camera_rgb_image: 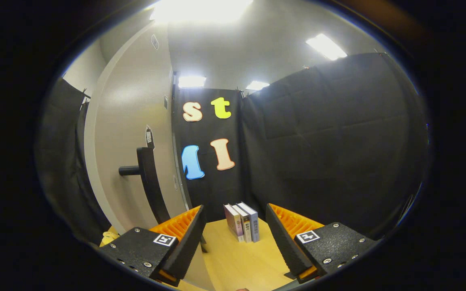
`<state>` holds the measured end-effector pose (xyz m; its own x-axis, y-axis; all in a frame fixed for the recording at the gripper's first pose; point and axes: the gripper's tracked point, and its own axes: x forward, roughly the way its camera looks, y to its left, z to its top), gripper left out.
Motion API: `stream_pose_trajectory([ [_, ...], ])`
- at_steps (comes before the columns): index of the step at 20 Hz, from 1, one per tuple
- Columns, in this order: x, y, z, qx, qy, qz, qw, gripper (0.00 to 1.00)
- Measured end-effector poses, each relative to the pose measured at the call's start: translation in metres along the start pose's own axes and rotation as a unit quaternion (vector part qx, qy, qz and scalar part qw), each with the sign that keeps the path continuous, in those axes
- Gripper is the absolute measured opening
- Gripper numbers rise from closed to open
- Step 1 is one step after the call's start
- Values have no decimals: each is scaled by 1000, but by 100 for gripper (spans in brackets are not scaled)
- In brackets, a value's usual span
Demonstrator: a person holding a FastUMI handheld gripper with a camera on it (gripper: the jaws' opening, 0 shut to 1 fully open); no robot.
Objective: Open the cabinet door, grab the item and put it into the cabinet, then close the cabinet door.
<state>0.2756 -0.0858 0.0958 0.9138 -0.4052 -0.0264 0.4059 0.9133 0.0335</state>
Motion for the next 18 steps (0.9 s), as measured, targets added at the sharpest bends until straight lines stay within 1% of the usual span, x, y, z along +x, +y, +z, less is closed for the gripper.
stream_pose_trajectory([
  [3, -2, 23, -3, 5, 4, 29, 1000, 92],
  [8, -4, 51, -7, -3, 6, 52, 999, 92],
  [14, -4, 101, -12, -3, 14, 101, 995, 92],
  [18, 3, 125, -14, -18, 16, 115, 993, 92],
])
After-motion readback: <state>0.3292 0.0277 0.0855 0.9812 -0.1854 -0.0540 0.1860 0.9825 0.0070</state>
